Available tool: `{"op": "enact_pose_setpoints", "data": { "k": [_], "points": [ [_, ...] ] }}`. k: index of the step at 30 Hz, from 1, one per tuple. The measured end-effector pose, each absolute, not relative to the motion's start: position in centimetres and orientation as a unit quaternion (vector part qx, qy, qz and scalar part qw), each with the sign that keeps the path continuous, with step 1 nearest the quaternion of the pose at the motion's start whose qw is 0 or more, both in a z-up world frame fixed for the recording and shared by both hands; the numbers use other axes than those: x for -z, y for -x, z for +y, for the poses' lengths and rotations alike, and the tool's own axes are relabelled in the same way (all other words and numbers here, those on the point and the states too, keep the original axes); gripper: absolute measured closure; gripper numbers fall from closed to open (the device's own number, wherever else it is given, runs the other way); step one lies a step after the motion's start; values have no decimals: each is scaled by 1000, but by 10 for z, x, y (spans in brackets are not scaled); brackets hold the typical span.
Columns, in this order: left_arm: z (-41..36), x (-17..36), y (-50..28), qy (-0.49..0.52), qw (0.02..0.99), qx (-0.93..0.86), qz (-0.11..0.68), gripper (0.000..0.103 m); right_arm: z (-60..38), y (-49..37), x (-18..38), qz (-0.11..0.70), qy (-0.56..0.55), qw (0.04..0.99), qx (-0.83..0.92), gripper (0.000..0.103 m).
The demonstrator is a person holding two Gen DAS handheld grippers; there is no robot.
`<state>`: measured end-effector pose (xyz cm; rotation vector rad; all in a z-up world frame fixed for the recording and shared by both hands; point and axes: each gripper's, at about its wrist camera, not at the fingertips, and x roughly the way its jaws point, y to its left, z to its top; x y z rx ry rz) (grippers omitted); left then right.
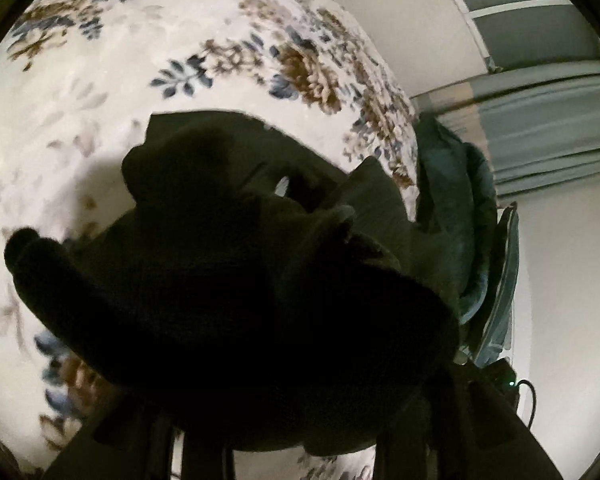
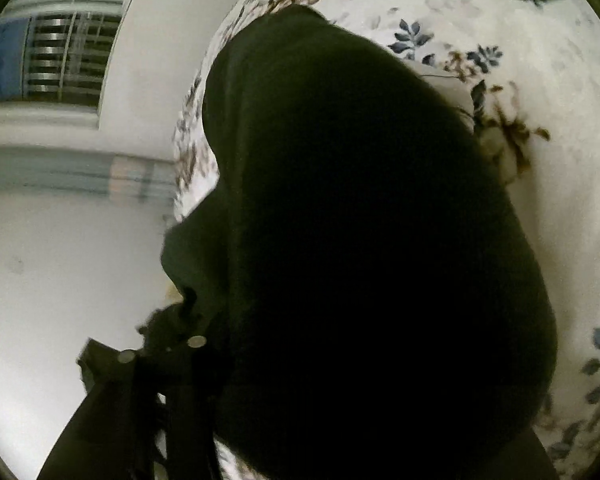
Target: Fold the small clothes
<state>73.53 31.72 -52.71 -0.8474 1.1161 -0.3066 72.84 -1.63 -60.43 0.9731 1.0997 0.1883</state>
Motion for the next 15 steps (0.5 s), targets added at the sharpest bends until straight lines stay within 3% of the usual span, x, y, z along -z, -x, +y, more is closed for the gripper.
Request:
{"op": "enact_pose_setpoints", "data": {
  "k": [3, 5, 7, 9, 13, 14, 15],
  "points": [
    [312, 516, -725, 345, 766, 121, 529, 62, -12, -721, 594, 519, -415, 744, -71, 40],
    [311, 508, -717, 312, 779, 106, 534, 61, -9, -711, 579, 527, -383, 757, -57, 30],
    [307, 499, -705, 277, 795, 93, 531, 58, -6, -703, 567, 533, -344, 772, -44, 30],
    [304, 491, -693, 243, 808, 72, 532, 42, -3, -688, 549, 540, -305, 784, -33, 29],
    [302, 462, -661, 183, 846, 43, 500, 27, 1, -656, 509, 541, -213, 814, 8, 9],
    [300, 453, -652, 165, 854, 37, 493, 9, 3, -648, 495, 537, -189, 822, 20, 0],
    [298, 447, -646, 150, 858, 33, 489, 0, 6, -639, 485, 533, -157, 831, 37, 0]
  ]
}}
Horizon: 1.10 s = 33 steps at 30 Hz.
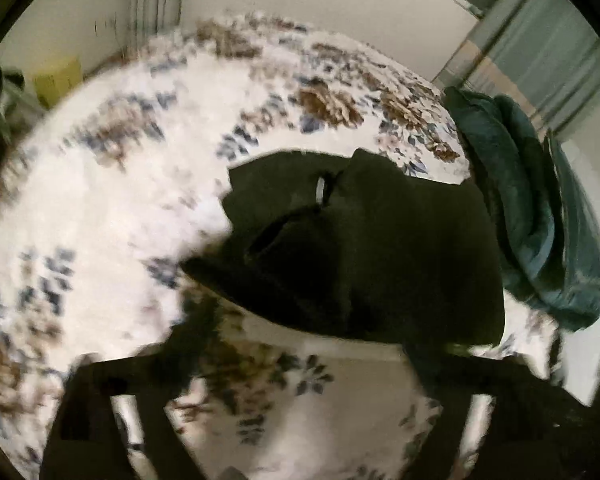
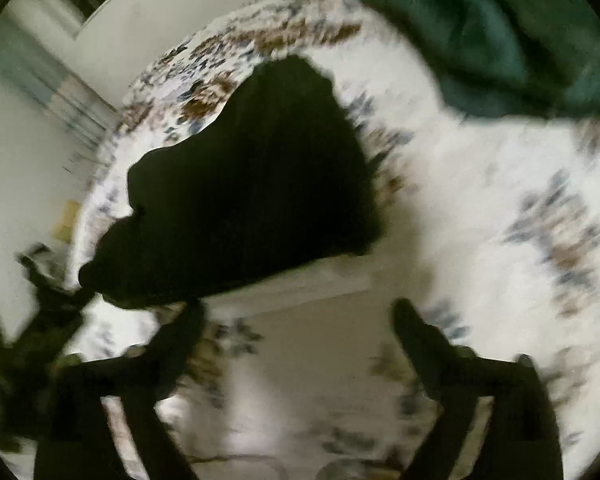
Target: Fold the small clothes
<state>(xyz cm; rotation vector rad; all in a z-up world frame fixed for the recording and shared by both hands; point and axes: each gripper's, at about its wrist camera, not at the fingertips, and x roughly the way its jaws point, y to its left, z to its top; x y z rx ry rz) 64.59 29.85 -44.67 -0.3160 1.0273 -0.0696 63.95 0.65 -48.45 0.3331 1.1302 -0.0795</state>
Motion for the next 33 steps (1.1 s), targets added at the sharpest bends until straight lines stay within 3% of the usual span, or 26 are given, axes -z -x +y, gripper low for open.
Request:
{"op": "enact_pose_setpoints", "data": {
  "k": [4, 21, 33],
  "points": [
    [286, 411, -614, 77, 872, 9, 483, 0, 12, -604, 432, 526, -74, 843, 88, 0],
    [240, 207, -426, 6, 916, 30, 399, 0, 25, -368, 158, 399, -9, 907, 134, 0],
    [244, 114, -301, 12, 940, 30, 340, 0, 33, -203, 33, 317, -5, 942, 110, 0]
  ]
}}
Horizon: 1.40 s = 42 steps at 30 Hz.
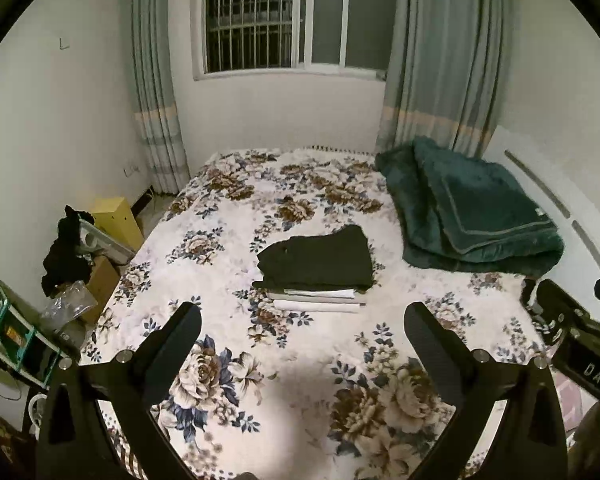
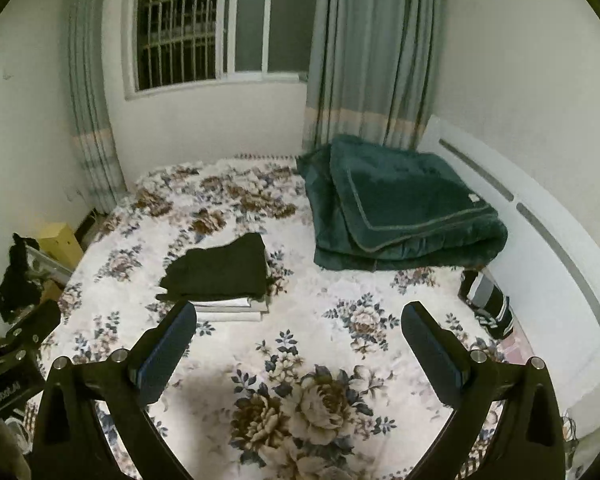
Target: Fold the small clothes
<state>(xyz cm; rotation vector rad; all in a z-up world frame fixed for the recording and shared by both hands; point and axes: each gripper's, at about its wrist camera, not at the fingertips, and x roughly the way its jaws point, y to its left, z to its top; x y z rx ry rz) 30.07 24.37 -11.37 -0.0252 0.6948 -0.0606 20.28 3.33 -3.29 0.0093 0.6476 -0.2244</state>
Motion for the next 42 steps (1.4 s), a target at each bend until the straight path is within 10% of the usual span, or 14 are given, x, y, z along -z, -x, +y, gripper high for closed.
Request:
{"op": "enact_pose_setpoints", "data": {
  "k": [42],
  "points": [
    [267, 61, -193, 19, 956, 26, 293, 0, 43, -57, -64, 269, -10, 960, 77, 0]
  ]
}}
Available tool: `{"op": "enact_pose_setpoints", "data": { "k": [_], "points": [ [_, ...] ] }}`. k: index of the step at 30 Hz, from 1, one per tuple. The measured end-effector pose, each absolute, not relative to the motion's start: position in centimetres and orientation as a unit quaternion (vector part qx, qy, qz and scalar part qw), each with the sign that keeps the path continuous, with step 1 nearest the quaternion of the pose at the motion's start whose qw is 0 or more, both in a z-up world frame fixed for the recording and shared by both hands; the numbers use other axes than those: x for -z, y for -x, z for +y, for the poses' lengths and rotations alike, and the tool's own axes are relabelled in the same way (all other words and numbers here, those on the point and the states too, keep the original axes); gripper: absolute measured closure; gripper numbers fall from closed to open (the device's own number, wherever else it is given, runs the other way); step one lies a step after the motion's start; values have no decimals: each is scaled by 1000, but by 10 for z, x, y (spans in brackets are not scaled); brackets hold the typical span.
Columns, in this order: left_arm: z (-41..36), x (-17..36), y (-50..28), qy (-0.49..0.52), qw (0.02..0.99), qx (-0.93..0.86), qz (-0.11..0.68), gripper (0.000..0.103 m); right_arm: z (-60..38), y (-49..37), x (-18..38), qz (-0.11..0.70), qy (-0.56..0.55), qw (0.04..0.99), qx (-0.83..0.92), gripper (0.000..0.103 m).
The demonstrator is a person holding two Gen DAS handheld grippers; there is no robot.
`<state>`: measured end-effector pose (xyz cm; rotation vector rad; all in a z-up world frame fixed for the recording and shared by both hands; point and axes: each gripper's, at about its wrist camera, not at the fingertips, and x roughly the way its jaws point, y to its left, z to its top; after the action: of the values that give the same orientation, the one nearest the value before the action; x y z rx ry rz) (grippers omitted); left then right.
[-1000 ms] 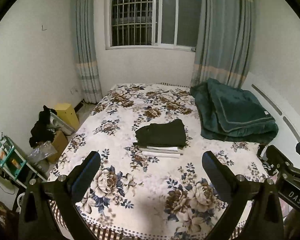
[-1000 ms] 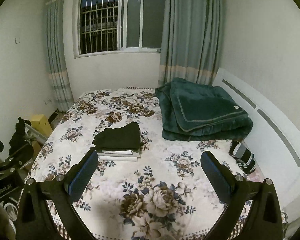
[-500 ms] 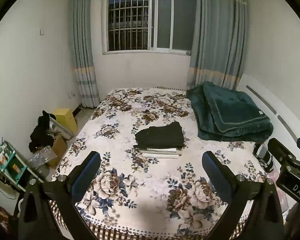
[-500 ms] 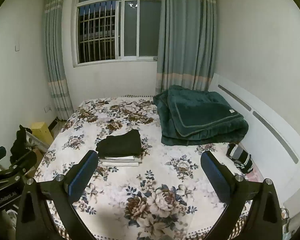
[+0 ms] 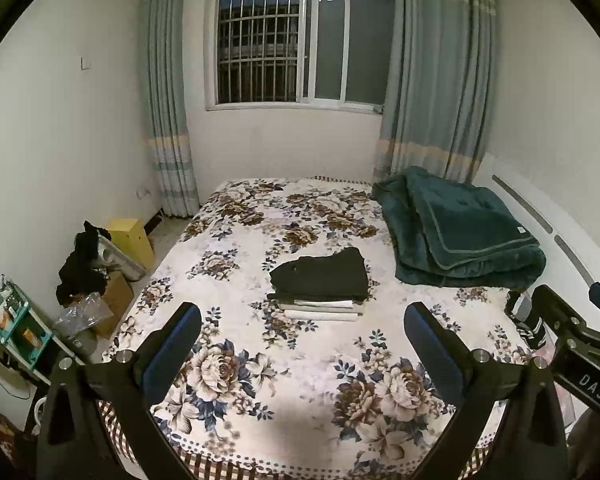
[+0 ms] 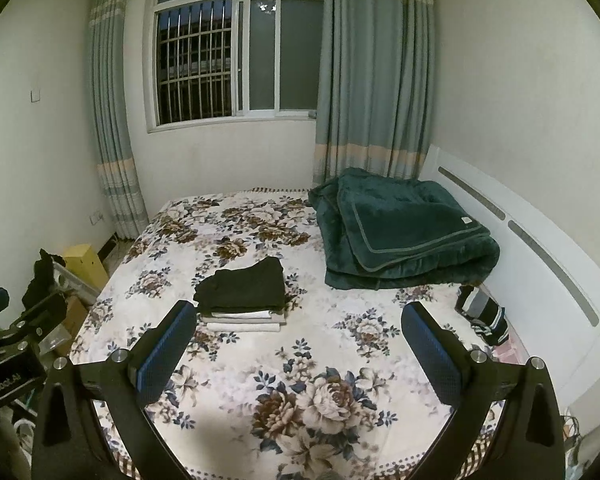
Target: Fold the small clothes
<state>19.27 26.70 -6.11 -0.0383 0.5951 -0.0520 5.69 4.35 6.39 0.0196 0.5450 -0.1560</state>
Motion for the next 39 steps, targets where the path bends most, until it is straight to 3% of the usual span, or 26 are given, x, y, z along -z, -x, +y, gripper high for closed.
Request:
{"op": "enact_pose_setpoints", "data": {
  "k": [39],
  "points": [
    [268, 39, -189, 17, 960, 26, 277, 0, 35, -64, -79, 259, -8, 964, 58, 0]
  ]
}}
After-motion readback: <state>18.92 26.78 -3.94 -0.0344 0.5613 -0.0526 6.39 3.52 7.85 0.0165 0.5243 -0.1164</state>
